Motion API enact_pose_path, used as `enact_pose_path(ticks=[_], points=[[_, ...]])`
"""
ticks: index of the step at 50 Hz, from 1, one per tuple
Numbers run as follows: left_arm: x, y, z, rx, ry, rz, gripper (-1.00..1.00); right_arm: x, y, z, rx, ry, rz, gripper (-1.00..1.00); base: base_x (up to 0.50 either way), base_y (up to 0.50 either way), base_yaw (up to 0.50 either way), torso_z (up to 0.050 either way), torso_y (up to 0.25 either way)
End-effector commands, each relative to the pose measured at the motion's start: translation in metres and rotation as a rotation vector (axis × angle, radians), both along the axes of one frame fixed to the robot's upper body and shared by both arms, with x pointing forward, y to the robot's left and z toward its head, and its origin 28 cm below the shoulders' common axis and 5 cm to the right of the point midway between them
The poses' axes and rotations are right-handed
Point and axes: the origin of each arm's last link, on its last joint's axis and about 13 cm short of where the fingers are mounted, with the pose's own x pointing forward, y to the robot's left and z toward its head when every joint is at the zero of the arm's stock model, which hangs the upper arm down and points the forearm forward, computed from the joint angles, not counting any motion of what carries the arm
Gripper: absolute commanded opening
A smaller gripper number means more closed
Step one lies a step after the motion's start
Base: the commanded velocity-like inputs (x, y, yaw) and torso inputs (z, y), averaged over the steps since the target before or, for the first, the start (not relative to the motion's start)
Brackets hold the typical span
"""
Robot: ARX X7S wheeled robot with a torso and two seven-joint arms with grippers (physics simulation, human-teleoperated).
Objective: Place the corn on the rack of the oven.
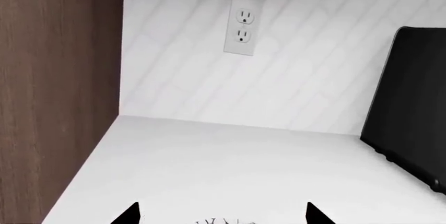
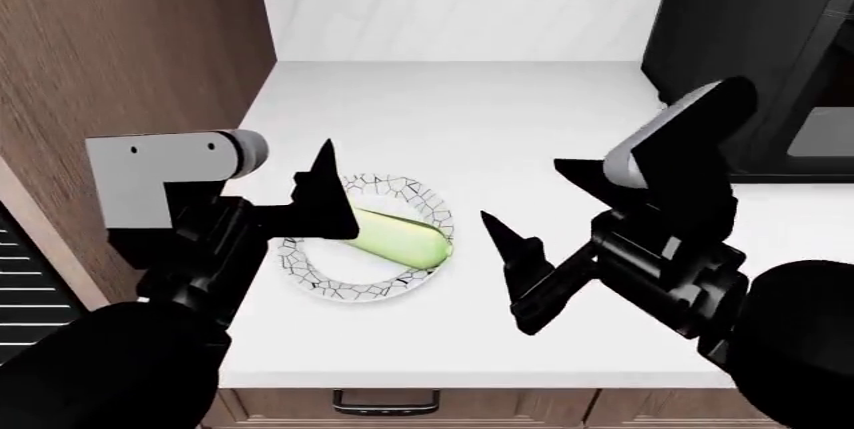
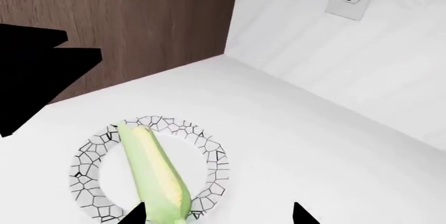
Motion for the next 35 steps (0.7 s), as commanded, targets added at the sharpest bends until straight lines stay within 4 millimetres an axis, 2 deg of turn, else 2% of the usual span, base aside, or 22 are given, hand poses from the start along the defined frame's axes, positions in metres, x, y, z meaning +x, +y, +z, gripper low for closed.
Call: enact_pose_path(ticks=[1,14,35], points=[[0.001,0.000,-0.001,0.003,0.000,-0.002,1.00,0.021,0.005,-0.013,-0.082,0.144,0.119,1.00,0.00,0.00,0.00,0.000,0.000],[0.006,0.001,-0.007,0.015,0.014,0.005,1.00,0.052,0.019,-0.021,-0.082,0.161,0.193,1.00,0.00,0.00,0.00,0.000,0.000],[0.007,0.001,-0.007,0.022,0.006,0.001,1.00,0.077,0.035,-0.027,-0.126,0.208,0.243,1.00,0.00,0.00,0.00,0.000,0.000]])
